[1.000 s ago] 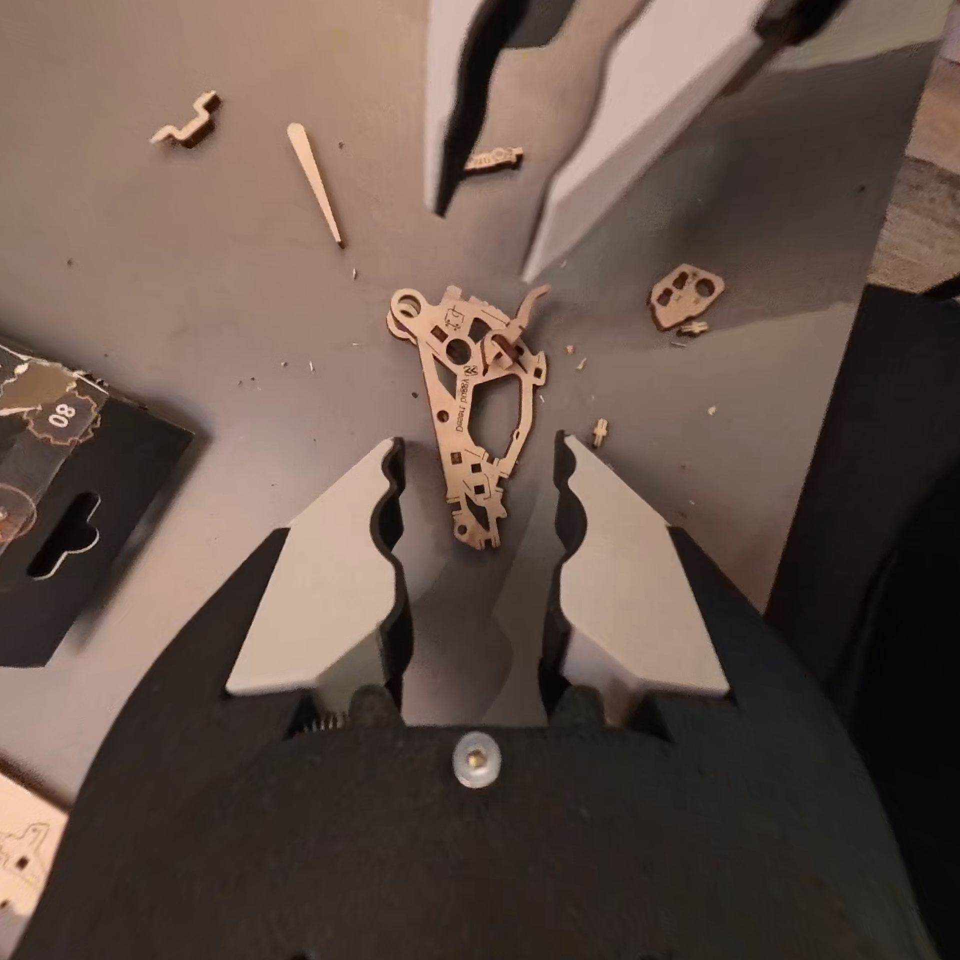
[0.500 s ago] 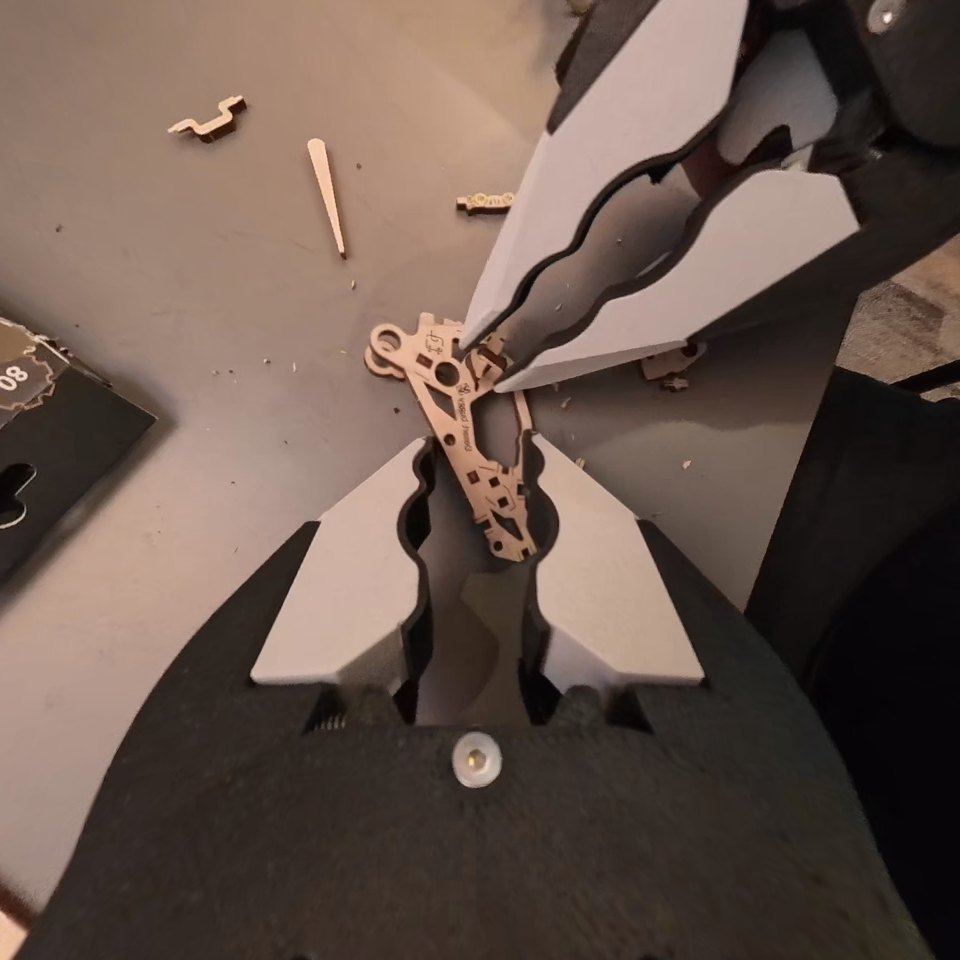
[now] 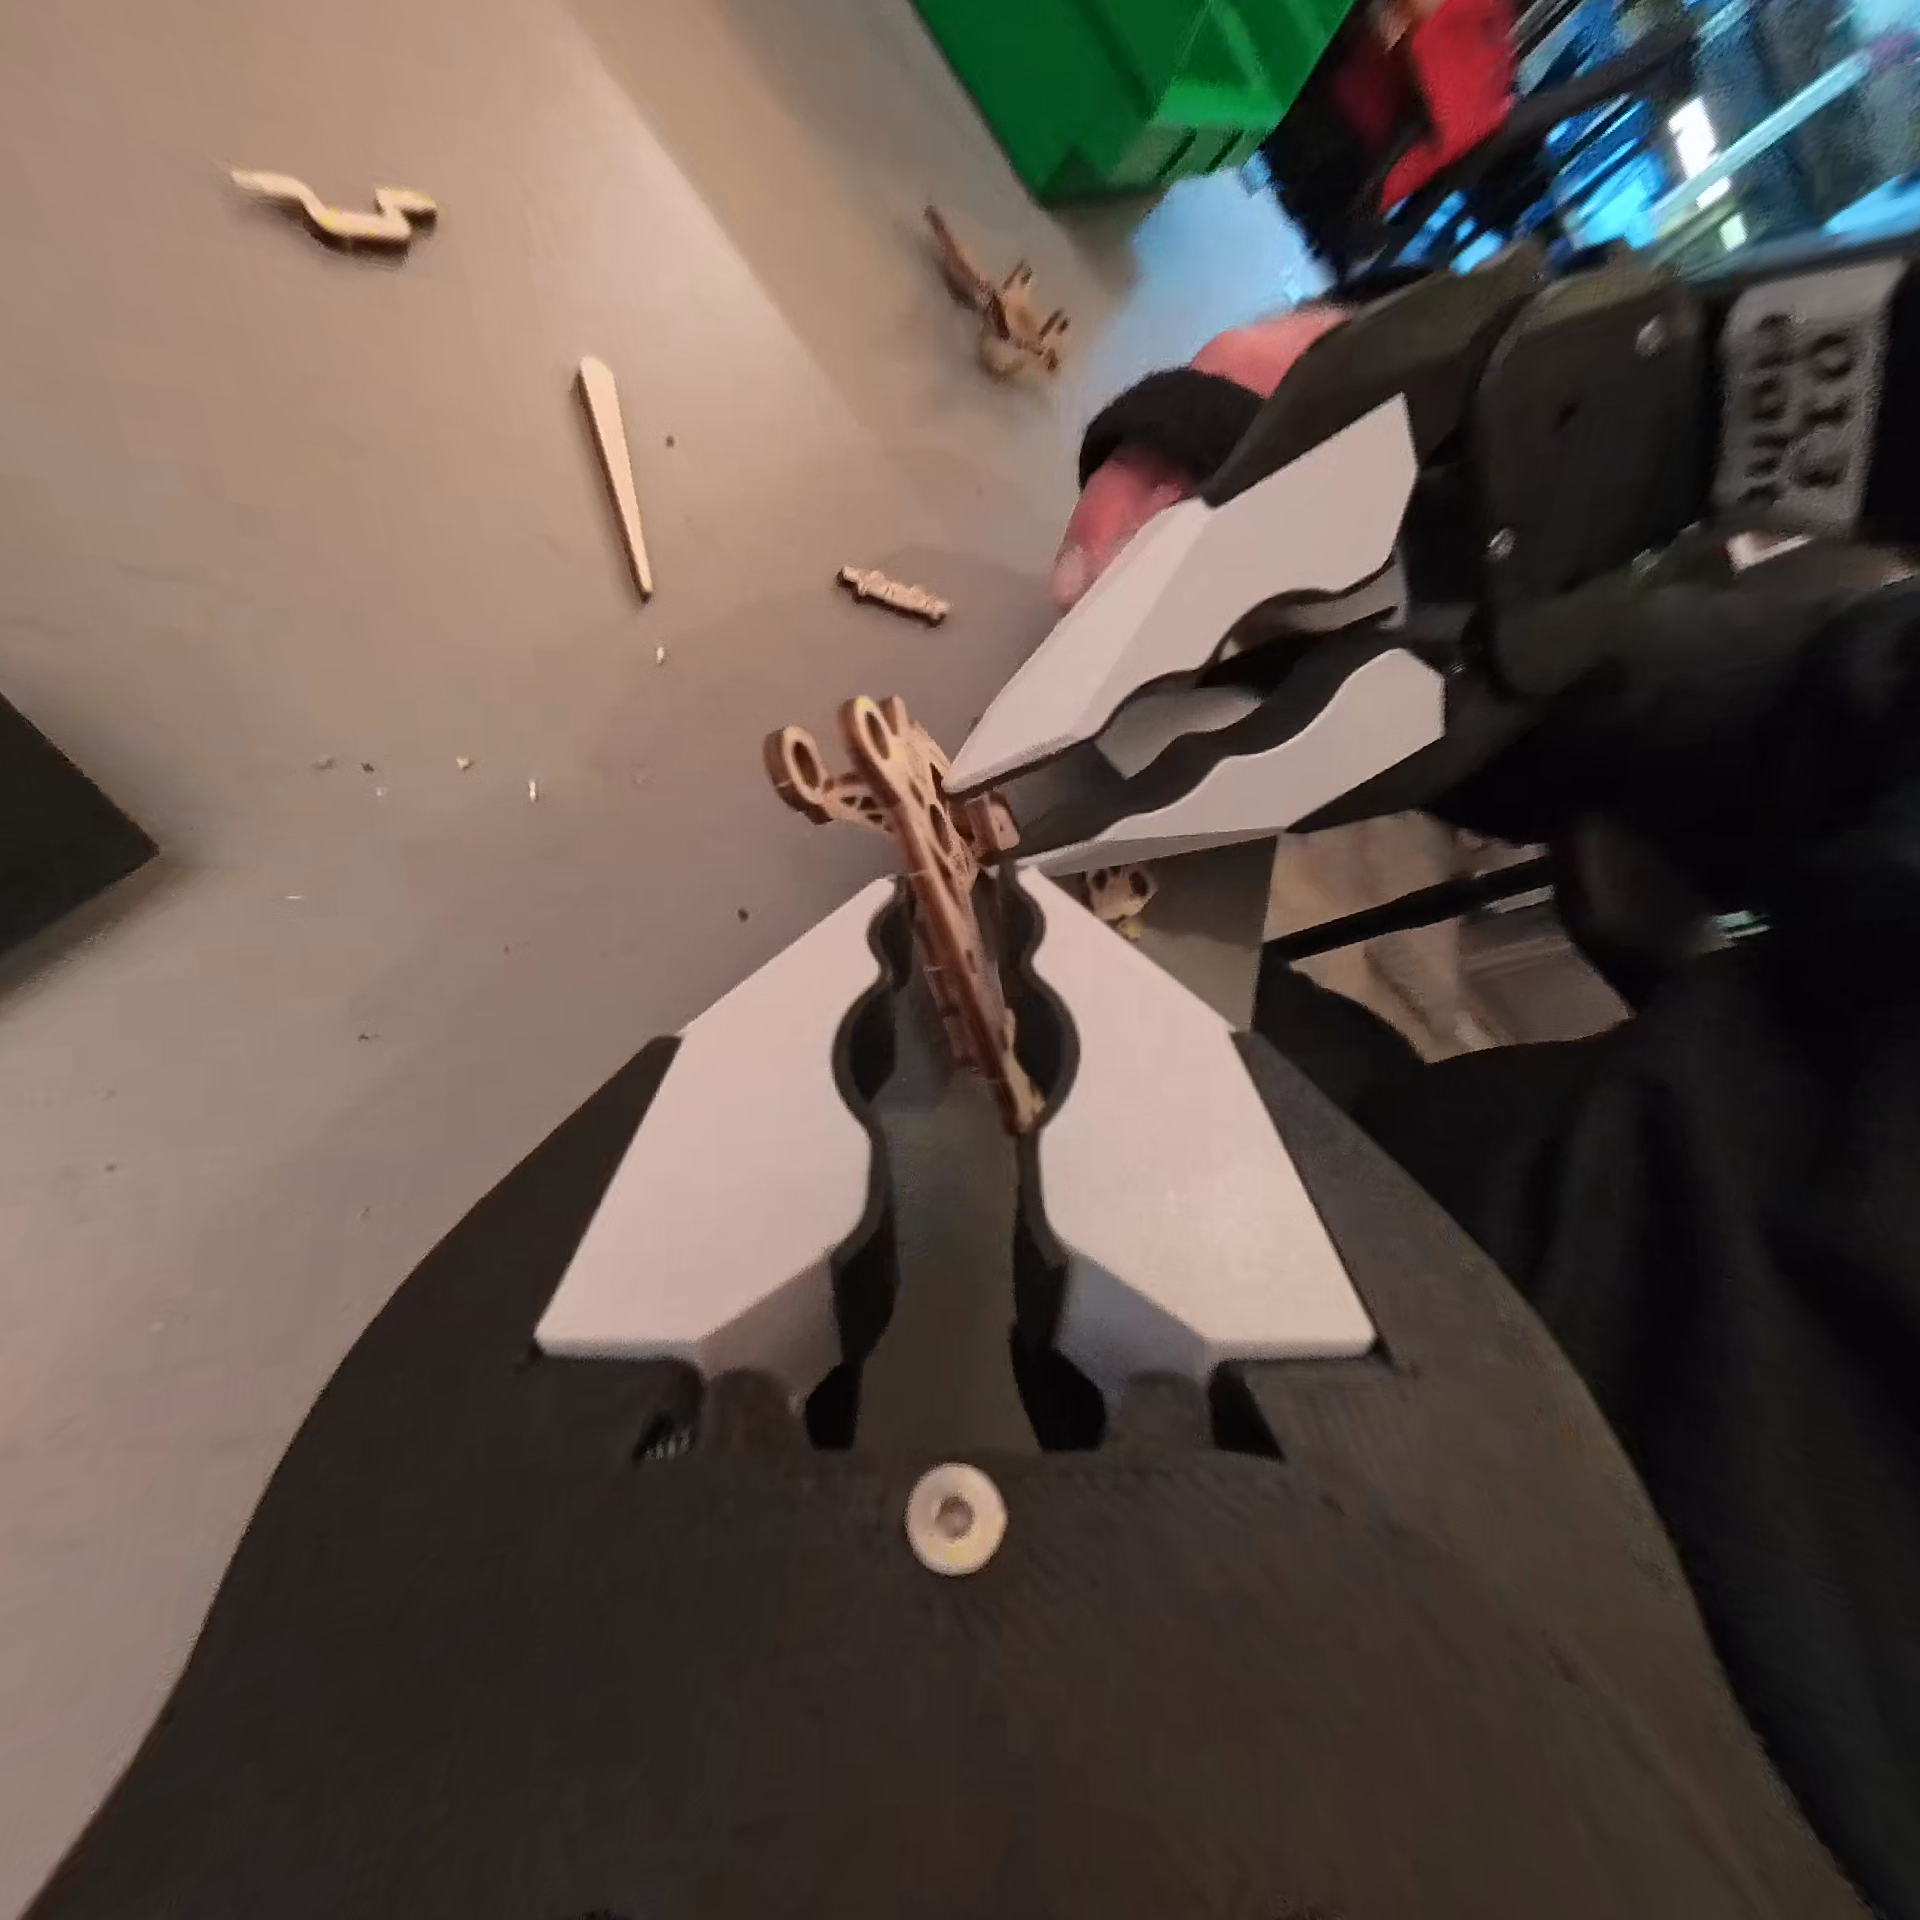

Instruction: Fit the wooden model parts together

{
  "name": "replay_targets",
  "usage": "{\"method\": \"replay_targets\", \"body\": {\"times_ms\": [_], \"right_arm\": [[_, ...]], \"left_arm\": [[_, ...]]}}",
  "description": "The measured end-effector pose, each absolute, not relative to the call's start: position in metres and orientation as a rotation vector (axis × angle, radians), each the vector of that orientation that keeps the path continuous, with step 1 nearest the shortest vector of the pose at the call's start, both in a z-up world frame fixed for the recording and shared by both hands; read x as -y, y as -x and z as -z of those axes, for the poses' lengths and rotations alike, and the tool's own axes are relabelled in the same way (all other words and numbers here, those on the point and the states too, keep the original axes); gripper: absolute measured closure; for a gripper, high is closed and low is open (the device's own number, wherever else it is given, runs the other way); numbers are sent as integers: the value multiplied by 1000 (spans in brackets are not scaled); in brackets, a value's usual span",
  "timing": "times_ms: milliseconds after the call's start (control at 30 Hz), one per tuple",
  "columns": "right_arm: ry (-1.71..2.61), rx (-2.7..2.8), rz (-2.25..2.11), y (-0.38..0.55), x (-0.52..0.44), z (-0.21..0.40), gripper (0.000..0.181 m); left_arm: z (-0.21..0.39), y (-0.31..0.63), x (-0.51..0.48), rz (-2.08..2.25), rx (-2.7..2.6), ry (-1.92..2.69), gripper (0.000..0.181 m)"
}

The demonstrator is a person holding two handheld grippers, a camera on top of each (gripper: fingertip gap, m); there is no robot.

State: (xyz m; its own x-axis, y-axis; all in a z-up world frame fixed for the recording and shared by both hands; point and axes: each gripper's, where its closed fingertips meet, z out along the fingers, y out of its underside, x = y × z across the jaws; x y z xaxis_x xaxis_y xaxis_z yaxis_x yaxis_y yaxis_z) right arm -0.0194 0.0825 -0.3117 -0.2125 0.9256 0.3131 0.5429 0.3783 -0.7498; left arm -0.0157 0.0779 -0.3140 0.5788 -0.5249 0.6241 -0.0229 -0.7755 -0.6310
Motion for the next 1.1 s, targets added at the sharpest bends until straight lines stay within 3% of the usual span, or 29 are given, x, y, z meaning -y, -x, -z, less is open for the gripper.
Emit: {"method": "replay_targets", "body": {"times_ms": [33,333,500,1100], "right_arm": [[1242,1871,-642,19,-83,309,171],[1204,1866,-581,18,-92,296,164],[1027,1970,-413,14,-91,300,169],[1084,1929,-183,19,-108,290,172]], "left_arm": [[311,17,-79,1164,-432,2211,174],[298,14,-89,1016,-500,2183,176],[295,12,-89,1068,-500,2210,176],[286,22,-111,913,-393,2154,176]]}}
